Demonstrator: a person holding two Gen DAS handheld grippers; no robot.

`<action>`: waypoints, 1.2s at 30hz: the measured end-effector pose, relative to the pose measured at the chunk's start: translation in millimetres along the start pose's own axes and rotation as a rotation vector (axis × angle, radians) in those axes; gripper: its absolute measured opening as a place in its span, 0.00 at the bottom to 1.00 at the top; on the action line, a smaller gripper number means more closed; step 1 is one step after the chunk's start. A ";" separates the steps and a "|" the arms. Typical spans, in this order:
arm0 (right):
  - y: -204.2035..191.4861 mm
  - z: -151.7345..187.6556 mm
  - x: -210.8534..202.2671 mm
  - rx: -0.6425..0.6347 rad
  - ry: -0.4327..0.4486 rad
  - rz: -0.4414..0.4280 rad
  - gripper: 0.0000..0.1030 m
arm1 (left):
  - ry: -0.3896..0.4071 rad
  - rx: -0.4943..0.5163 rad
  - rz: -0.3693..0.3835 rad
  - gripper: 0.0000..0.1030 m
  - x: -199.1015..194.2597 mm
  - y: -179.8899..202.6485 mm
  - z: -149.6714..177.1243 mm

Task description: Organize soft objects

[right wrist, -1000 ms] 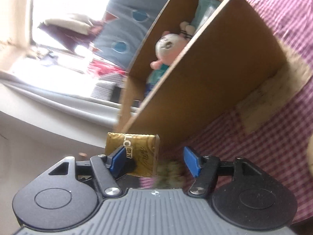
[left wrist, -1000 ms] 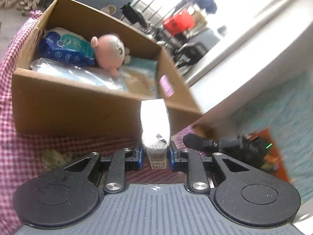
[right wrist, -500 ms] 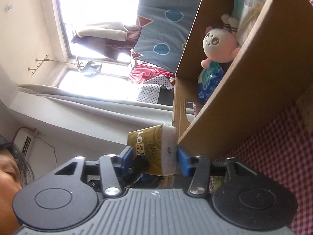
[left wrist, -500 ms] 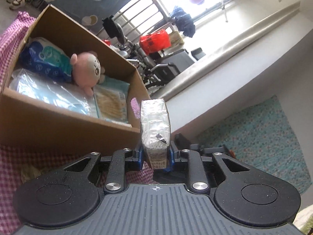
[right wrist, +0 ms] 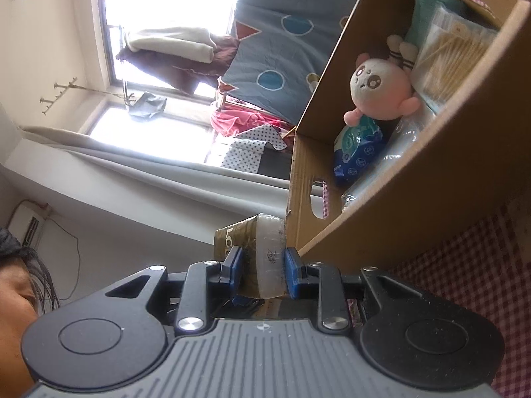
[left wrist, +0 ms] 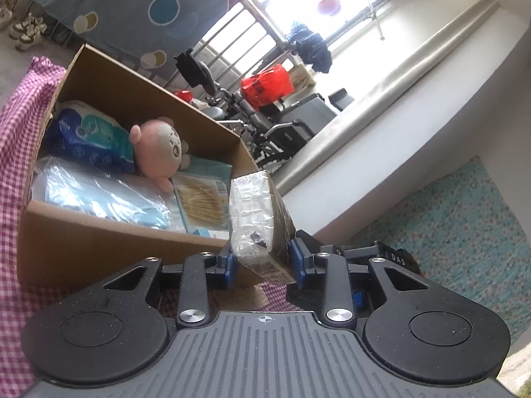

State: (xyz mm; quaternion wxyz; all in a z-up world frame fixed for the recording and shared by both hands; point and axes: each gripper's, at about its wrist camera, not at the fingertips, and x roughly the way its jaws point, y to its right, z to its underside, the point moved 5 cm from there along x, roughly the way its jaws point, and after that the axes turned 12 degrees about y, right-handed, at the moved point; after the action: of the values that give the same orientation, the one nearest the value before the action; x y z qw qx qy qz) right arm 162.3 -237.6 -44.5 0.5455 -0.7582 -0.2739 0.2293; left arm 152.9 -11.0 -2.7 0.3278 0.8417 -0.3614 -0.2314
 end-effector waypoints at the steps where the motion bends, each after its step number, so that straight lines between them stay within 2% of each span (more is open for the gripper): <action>1: -1.7 -0.8 1.3 -0.009 -0.003 0.002 0.29 | 0.002 0.010 -0.002 0.31 -0.7 0.7 -1.1; 11: -26.4 -20.5 16.5 -0.142 -0.055 0.062 0.28 | -0.006 0.060 -0.009 0.31 16.0 -6.8 -29.1; 16: -33.4 -43.1 50.2 -0.208 -0.137 0.113 0.27 | -0.021 0.095 -0.066 0.31 28.7 -19.6 -47.7; 19: -27.2 -52.4 75.1 -0.202 -0.225 0.160 0.26 | -0.039 0.095 -0.115 0.31 30.8 -32.2 -50.6; 21: -20.2 -54.0 91.5 -0.197 -0.292 0.199 0.23 | -0.062 0.088 -0.146 0.36 30.7 -41.0 -49.6; 22: -16.4 -53.3 98.5 -0.202 -0.326 0.223 0.22 | -0.083 0.080 -0.167 0.43 30.5 -46.0 -48.2; 23: -12.3 -51.6 106.2 -0.200 -0.364 0.244 0.21 | -0.098 0.074 -0.181 0.55 29.5 -50.2 -47.1; 25: -1.6 -47.1 120.5 -0.185 -0.445 0.291 0.21 | -0.121 0.069 -0.216 0.63 26.0 -56.8 -45.3; 28: 16.4 -39.9 136.3 -0.199 -0.552 0.402 0.21 | -0.130 0.089 -0.240 0.84 17.7 -58.0 -48.3; 31: 26.3 -35.7 145.3 -0.236 -0.621 0.489 0.21 | -0.094 0.109 -0.236 0.84 7.1 -54.9 -55.5; 36: 15.6 -41.8 154.5 -0.320 -0.623 0.516 0.22 | -0.012 0.144 -0.227 0.88 -16.1 -51.0 -66.7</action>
State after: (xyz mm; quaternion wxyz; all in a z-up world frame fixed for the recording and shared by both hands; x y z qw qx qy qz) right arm 307.0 -168.1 -54.4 0.2370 -0.7715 -0.2589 0.5306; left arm 207.8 53.6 8.2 0.2361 0.8971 -0.2814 -0.2456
